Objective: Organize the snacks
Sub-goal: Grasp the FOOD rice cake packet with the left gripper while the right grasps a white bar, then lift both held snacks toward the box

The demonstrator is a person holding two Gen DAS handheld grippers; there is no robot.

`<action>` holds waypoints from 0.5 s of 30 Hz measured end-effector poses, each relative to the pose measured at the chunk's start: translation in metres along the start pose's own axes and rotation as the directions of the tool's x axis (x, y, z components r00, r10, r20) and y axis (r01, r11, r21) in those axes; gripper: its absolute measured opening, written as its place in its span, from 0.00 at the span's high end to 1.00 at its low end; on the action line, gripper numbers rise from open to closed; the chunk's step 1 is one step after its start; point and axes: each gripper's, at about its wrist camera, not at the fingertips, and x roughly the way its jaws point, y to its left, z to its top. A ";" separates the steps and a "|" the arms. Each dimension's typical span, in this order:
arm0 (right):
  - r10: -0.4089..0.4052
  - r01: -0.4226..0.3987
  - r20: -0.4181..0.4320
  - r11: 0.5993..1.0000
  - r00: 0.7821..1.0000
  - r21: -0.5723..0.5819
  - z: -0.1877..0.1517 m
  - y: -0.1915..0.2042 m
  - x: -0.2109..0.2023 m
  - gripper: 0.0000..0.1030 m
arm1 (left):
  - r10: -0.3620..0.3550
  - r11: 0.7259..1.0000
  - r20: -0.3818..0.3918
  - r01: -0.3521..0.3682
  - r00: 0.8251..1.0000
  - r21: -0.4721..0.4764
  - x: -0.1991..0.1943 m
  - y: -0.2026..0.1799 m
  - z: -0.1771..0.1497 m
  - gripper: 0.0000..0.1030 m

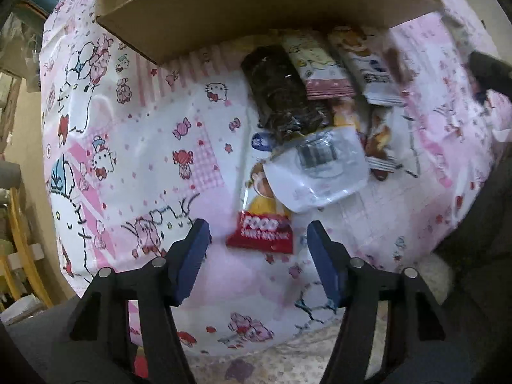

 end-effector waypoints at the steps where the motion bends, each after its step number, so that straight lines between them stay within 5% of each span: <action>1: 0.001 -0.001 0.002 1.000 1.000 0.002 0.002 0.000 0.001 0.84 | 0.013 1.000 0.001 -0.013 1.000 0.005 0.003 0.000 0.001 0.55; 5: 0.003 -0.003 -0.001 1.000 1.000 0.000 0.002 0.002 0.001 0.84 | -0.019 1.000 -0.012 0.019 1.000 -0.008 0.003 0.004 -0.001 0.74; 15: 0.021 -0.021 -0.004 1.000 1.000 -0.008 0.002 0.007 0.001 0.84 | 0.019 0.965 -0.004 -0.019 1.000 -0.260 -0.009 0.063 -0.024 0.73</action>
